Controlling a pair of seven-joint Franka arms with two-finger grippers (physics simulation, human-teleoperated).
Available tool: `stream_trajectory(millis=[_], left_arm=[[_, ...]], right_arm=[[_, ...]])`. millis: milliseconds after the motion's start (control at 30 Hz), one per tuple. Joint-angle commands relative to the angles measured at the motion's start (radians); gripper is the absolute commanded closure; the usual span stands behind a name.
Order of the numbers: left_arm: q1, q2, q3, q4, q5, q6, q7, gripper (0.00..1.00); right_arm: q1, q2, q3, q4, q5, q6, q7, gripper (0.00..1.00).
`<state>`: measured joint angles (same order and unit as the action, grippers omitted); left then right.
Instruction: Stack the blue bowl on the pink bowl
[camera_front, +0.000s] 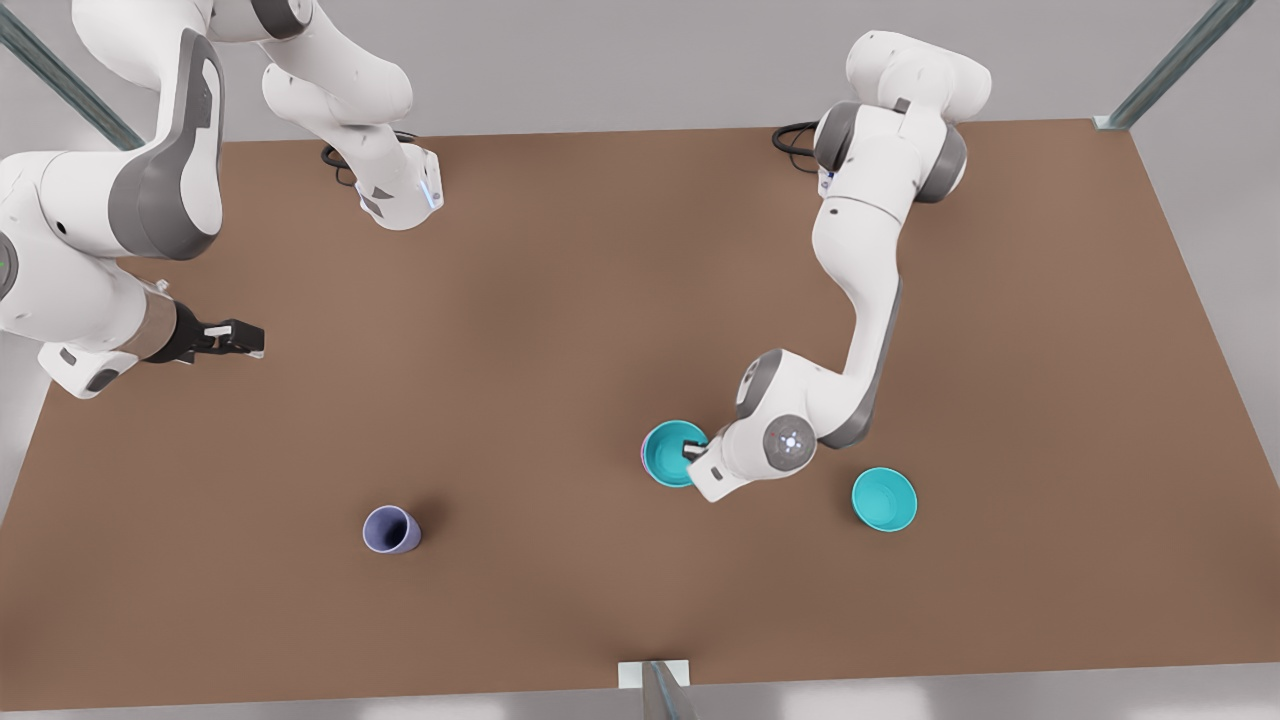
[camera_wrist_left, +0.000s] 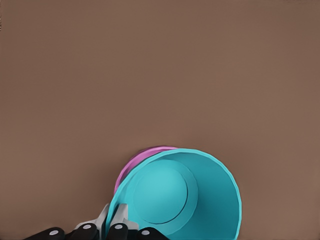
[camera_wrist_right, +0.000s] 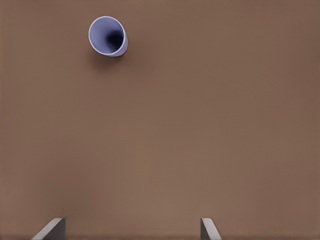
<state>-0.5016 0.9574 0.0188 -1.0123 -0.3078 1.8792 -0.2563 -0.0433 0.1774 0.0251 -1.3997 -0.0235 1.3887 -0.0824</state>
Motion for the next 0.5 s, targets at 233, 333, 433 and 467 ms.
stream_trajectory(millis=[233, 333, 433, 467], left_arm=[[-0.006, 0.017, -0.008, -0.002, -0.028, 0.005, -0.374, 0.79], [-0.006, 0.018, -0.008, -0.002, -0.027, 0.005, -0.371, 0.79], [-0.006, 0.017, -0.008, -0.008, -0.024, 0.003, -0.371, 0.79], [-0.006, 0.017, -0.008, -0.008, -0.024, 0.001, -0.371, 0.79]], right_arm=[[0.000, 0.004, 0.001, 0.001, -0.001, 0.000, -0.013, 0.00], [0.000, 0.004, 0.001, 0.001, -0.001, 0.000, -0.013, 0.00], [0.000, 0.005, 0.001, 0.002, -0.001, 0.000, -0.013, 0.00], [0.000, 0.005, 0.001, 0.002, -0.001, 0.000, -0.013, 0.00]])
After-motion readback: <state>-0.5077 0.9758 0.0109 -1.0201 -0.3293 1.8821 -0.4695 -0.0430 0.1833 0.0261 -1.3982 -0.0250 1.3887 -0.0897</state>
